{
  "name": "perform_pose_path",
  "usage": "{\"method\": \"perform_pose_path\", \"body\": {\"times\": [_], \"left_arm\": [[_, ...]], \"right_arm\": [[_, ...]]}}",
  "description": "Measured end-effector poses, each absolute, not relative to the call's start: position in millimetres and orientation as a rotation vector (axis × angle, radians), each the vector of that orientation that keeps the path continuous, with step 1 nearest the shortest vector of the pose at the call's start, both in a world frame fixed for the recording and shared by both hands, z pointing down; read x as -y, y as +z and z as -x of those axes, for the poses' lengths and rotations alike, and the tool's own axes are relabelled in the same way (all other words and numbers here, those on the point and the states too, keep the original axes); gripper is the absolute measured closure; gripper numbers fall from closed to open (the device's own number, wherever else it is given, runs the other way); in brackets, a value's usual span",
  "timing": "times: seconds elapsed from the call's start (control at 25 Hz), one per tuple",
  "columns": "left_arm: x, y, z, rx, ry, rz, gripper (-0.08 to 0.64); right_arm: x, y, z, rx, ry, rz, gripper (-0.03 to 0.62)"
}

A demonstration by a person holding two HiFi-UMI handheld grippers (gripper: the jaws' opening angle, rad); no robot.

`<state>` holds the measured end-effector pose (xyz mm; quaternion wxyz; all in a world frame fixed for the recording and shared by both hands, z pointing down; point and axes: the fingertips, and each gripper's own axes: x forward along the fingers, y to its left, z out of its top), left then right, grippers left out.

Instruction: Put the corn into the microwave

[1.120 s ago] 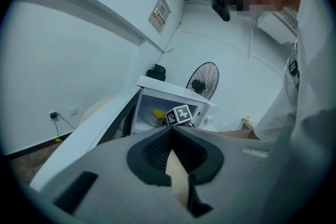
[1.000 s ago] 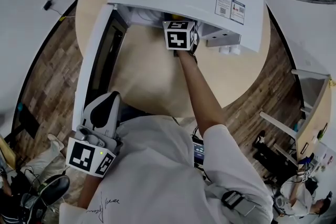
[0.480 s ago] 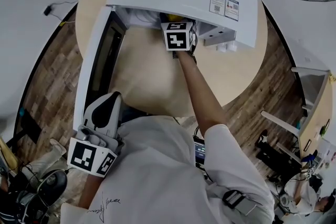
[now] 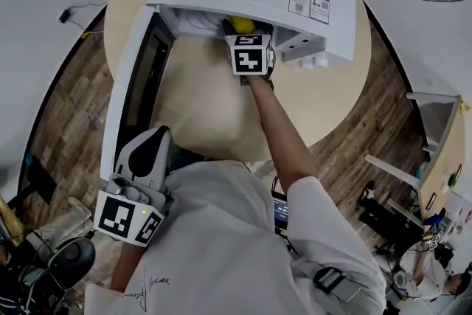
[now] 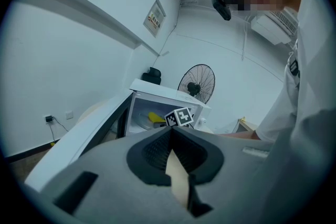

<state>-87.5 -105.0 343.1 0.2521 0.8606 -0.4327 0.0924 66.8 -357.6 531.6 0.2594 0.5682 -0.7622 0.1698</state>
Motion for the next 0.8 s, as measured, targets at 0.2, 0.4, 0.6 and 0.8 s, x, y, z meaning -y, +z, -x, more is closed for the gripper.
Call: {"method": "perform_pose_path", "body": {"times": [0.2, 0.4, 0.6, 0.8], "left_arm": [[101, 340, 86, 1.177, 0.240, -2.345, 0.568], [98, 339, 83, 1.169, 0.233, -2.349, 0.568], [95, 338, 78, 1.154, 0.223, -2.360, 0.568], [92, 337, 72, 1.135, 0.213, -2.368, 0.568]], "right_arm": [[351, 523, -72, 2.093, 0.489, -1.579, 0.284], [343, 520, -75, 2.101, 0.502, -1.576, 0.298], [333, 515, -77, 2.118, 0.516, -1.561, 0.319], [322, 508, -77, 2.132, 0.488, -1.530, 0.336]]}}
